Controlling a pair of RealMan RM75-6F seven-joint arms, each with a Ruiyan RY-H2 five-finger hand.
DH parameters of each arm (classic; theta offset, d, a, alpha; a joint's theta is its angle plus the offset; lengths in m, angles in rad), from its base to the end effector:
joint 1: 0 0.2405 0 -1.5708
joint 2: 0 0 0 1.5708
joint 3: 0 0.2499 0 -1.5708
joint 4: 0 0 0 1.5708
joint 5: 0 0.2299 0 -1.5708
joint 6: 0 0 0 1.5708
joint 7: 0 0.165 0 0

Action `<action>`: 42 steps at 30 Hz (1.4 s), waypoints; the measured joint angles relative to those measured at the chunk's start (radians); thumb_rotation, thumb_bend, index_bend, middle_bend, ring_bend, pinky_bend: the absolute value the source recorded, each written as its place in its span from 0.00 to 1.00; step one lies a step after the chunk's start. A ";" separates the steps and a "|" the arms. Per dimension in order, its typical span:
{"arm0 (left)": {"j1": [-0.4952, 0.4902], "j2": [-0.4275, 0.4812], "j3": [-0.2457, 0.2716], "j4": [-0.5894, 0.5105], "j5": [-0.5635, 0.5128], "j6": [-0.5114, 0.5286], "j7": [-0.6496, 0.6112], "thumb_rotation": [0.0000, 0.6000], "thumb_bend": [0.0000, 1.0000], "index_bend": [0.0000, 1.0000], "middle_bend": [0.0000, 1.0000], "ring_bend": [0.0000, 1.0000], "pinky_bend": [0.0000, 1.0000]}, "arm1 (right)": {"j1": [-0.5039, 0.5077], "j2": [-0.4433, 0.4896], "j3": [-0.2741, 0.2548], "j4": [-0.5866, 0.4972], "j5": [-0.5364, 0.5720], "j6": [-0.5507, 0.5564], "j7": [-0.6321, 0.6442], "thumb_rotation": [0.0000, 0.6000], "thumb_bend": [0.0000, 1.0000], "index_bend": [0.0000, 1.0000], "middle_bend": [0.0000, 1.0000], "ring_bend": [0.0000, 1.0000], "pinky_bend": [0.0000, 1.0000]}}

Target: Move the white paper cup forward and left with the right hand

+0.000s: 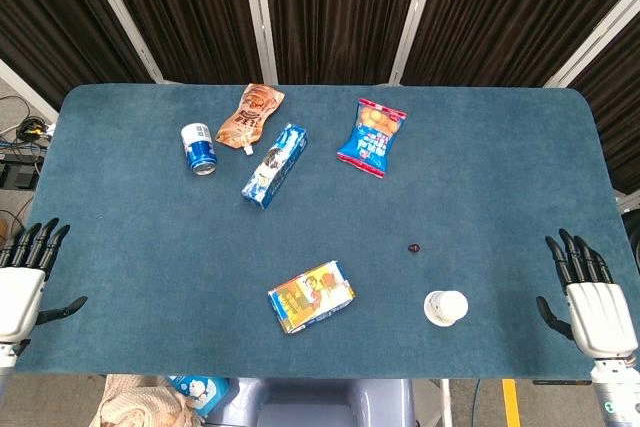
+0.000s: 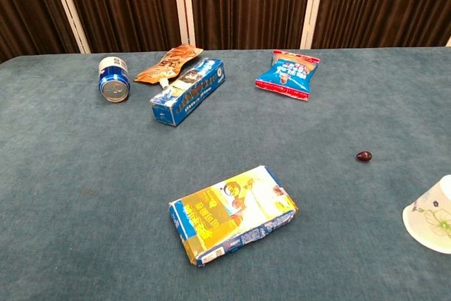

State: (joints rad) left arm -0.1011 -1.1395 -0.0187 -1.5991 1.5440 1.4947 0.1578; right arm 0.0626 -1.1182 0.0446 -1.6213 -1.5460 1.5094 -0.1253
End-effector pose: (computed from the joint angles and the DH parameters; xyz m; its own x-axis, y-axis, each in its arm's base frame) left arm -0.3061 0.2009 0.1265 0.5328 0.0070 0.8462 0.8445 -0.0687 -0.5312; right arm -0.3075 -0.1948 0.1373 0.5022 0.0119 0.8647 -0.8640 -0.0339 0.5023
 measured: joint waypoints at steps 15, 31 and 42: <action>-0.005 0.006 -0.003 -0.007 -0.020 -0.020 0.002 1.00 0.01 0.00 0.00 0.00 0.02 | 0.002 0.003 -0.009 -0.019 -0.002 -0.015 -0.031 1.00 0.35 0.00 0.00 0.00 0.11; -0.004 0.003 0.001 -0.010 -0.012 -0.019 0.010 1.00 0.01 0.00 0.00 0.00 0.02 | 0.049 0.029 -0.073 -0.089 -0.071 -0.145 0.025 1.00 0.35 0.02 0.14 0.19 0.37; -0.005 0.005 0.001 -0.013 -0.018 -0.025 0.001 1.00 0.01 0.00 0.00 0.00 0.02 | 0.103 -0.015 -0.071 -0.147 0.029 -0.280 -0.151 1.00 0.35 0.02 0.14 0.19 0.37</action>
State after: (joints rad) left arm -0.1064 -1.1341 -0.0180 -1.6123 1.5258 1.4699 0.1590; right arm 0.1657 -1.1329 -0.0265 -1.7685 -1.5174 1.2293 -0.2759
